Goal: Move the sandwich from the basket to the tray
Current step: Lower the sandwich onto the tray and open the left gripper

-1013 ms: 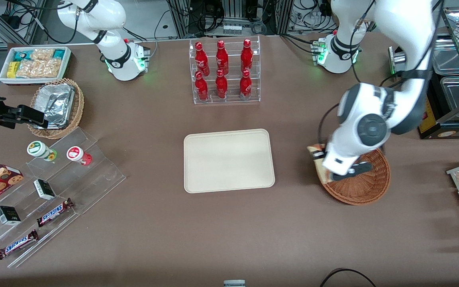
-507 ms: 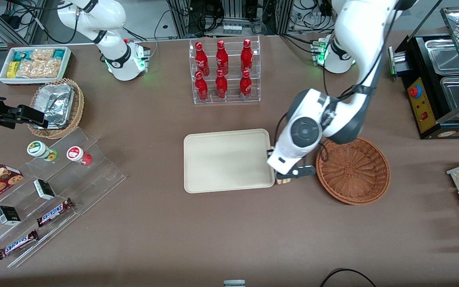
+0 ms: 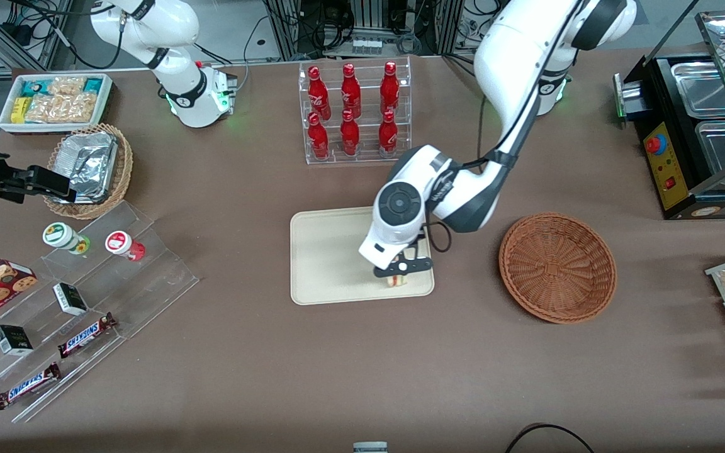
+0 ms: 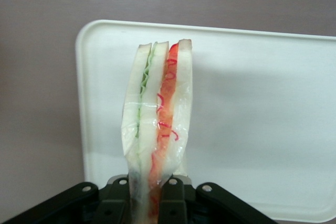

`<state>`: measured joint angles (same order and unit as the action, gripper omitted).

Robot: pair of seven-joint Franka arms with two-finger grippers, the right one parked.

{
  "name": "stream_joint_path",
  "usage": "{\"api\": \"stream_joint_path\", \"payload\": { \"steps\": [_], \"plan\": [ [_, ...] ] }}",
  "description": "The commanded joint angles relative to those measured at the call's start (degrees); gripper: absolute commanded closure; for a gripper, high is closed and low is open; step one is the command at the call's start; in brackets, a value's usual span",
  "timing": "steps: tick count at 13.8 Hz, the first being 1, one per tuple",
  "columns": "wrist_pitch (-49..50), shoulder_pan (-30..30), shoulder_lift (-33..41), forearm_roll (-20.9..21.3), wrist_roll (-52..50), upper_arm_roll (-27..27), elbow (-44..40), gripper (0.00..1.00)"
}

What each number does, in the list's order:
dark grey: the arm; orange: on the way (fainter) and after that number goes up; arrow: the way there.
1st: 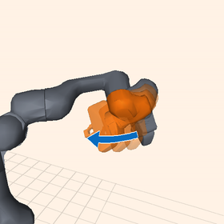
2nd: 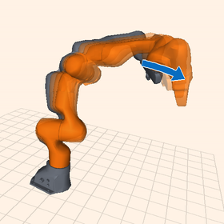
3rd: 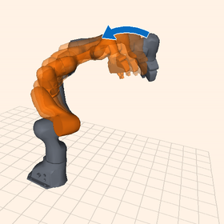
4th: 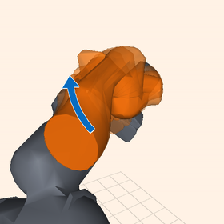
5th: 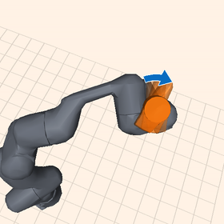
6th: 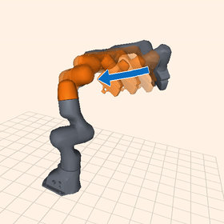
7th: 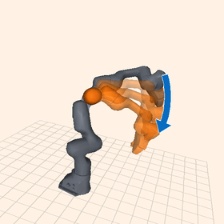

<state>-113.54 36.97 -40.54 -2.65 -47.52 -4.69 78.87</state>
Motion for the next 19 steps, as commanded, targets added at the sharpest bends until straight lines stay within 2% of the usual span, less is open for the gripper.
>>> {"api": "stream_joint_path", "payload": {
  "steps": [1,11,19],
  "plan": [
    [-1.24,2.05,-2.86,-0.26,-1.87,0.47,-3.27,1.00],
    [-0.90,3.55,-6.13,-0.52,-1.96,0.38,-5.22,1.00],
    [-1.07,3.90,-7.01,-0.52,-6.35,0.38,-5.22,1.00]
  ]
}}
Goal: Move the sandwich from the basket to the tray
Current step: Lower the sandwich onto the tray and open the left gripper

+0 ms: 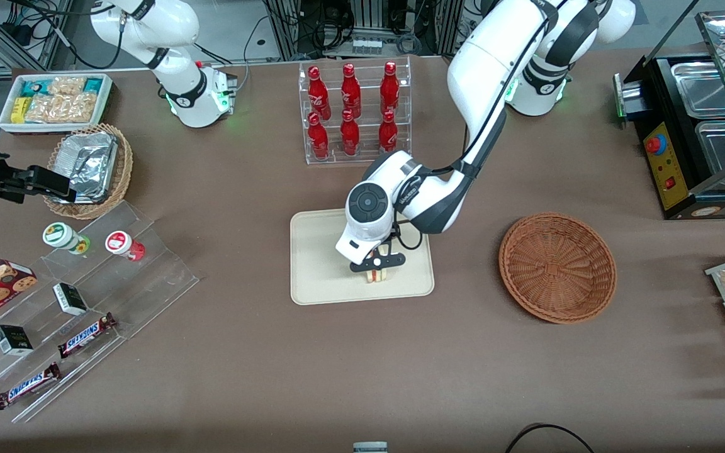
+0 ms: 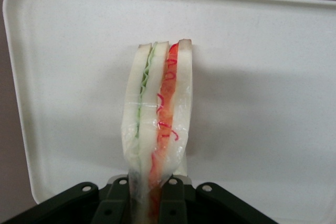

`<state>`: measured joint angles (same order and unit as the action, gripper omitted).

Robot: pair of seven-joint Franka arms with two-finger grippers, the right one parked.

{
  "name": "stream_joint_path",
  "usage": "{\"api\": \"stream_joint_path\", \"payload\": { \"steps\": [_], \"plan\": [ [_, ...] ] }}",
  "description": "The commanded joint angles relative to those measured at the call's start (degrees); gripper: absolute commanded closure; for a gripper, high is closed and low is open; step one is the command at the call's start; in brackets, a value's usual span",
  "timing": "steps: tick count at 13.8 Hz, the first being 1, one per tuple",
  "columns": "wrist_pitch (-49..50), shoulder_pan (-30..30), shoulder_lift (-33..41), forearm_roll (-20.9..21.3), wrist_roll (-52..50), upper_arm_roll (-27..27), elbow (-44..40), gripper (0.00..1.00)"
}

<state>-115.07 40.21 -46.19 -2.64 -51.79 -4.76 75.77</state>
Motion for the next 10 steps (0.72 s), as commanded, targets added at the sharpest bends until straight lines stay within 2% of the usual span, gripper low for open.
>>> {"api": "stream_joint_path", "payload": {
  "steps": [1,3,4,5,6,7,10],
  "plan": [
    [0.46,0.66,-1.45,-0.43,-2.09,0.45,-2.12,1.00],
    [0.37,0.66,-1.62,-0.43,-2.17,0.45,-2.12,1.00],
    [0.37,0.66,-1.71,-0.43,-2.09,0.45,-2.12,0.94],
    [0.37,0.66,-1.63,-0.52,-2.09,0.45,-2.12,0.55],
    [0.28,0.66,-1.71,-0.52,-2.09,0.45,-2.12,0.06],
    [0.28,0.66,-1.71,-0.43,-2.09,0.45,-2.12,0.00],
    [1.07,0.66,-0.92,-0.43,-2.09,0.45,-2.12,0.00]
  ]
}}
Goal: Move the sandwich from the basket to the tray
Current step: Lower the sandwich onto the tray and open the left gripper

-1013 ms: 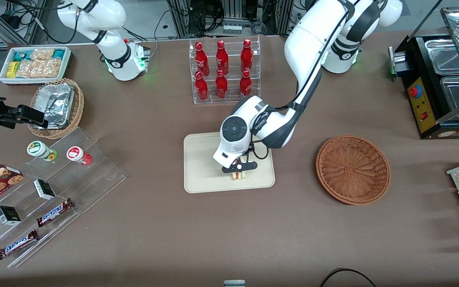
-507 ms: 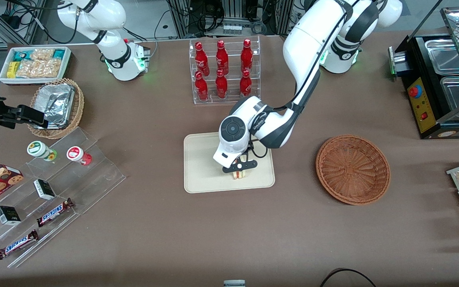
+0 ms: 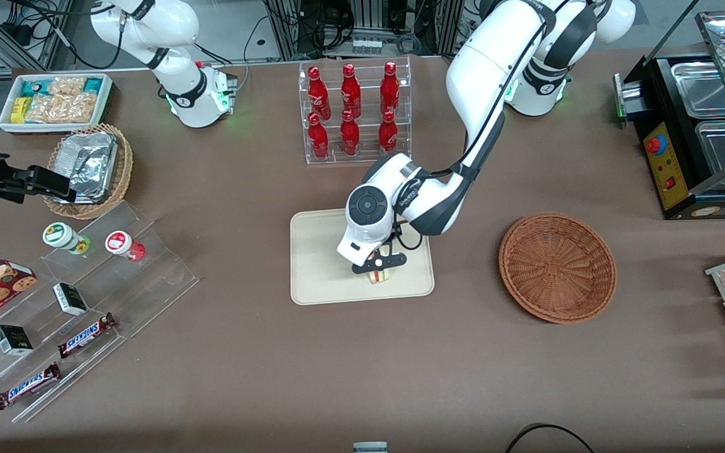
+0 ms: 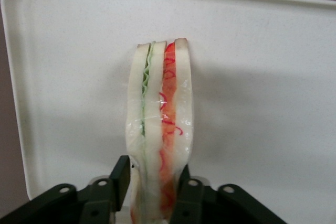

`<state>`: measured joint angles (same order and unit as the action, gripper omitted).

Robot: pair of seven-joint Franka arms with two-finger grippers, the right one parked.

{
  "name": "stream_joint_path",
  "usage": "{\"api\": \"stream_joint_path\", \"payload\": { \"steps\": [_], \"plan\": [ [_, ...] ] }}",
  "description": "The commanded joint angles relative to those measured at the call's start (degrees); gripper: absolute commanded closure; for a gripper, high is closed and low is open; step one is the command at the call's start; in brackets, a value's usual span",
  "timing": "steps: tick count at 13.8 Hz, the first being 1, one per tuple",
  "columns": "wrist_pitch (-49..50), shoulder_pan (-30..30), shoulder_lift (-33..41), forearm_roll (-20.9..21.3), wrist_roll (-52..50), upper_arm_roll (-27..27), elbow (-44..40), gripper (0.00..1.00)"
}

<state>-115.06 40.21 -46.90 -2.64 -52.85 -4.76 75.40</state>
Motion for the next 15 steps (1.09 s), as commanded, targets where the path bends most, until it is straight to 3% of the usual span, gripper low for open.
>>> {"api": "stream_joint_path", "payload": {
  "steps": [1,6,12,15],
  "plan": [
    [1.59,0.66,0.06,-0.52,-1.03,0.45,-1.92,0.00],
    [7.48,-0.04,0.50,-0.52,-0.42,0.45,-7.72,0.00],
    [9.86,0.04,3.13,0.36,-0.06,0.89,-7.90,0.00],
    [11.87,-1.97,6.90,1.15,5.19,0.98,-7.82,0.00]
  ]
}}
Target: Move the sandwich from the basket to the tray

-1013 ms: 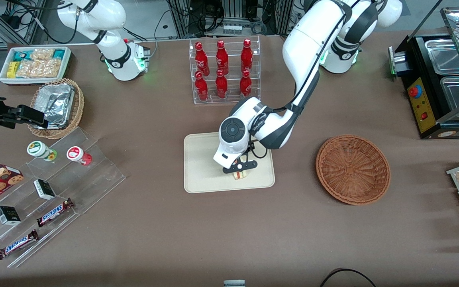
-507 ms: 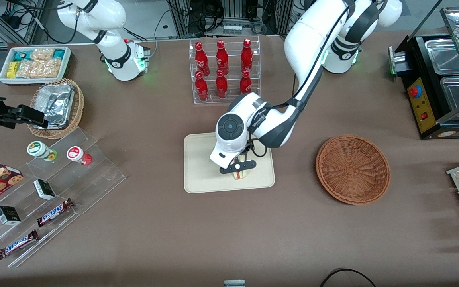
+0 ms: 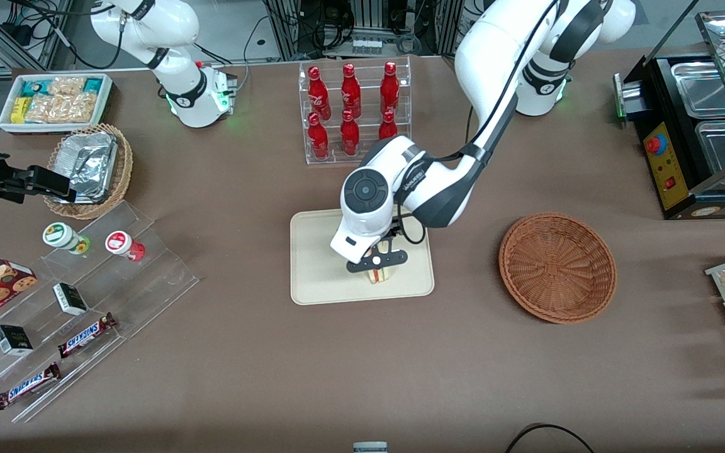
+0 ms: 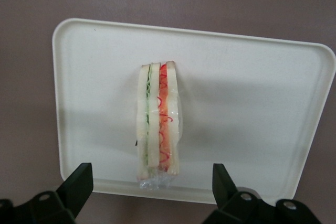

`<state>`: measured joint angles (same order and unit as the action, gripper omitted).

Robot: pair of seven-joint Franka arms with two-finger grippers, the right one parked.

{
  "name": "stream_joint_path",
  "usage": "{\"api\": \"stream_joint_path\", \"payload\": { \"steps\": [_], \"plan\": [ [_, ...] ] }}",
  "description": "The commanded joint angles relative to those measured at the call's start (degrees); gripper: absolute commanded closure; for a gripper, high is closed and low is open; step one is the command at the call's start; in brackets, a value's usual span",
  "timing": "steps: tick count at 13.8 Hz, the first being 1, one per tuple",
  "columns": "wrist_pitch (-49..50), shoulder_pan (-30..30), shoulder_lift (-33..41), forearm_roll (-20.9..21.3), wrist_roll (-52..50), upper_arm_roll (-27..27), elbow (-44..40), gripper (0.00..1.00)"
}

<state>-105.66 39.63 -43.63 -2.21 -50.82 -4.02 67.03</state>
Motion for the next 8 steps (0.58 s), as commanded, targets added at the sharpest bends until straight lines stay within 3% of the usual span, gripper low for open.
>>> {"api": "stream_joint_path", "payload": {
  "steps": [1,8],
  "plan": [
    [2.83,-2.87,5.82,0.46,4.75,0.24,0.73,0.00],
    [10.30,-14.66,17.26,-2.45,22.06,0.15,9.95,0.00]
  ]
}}
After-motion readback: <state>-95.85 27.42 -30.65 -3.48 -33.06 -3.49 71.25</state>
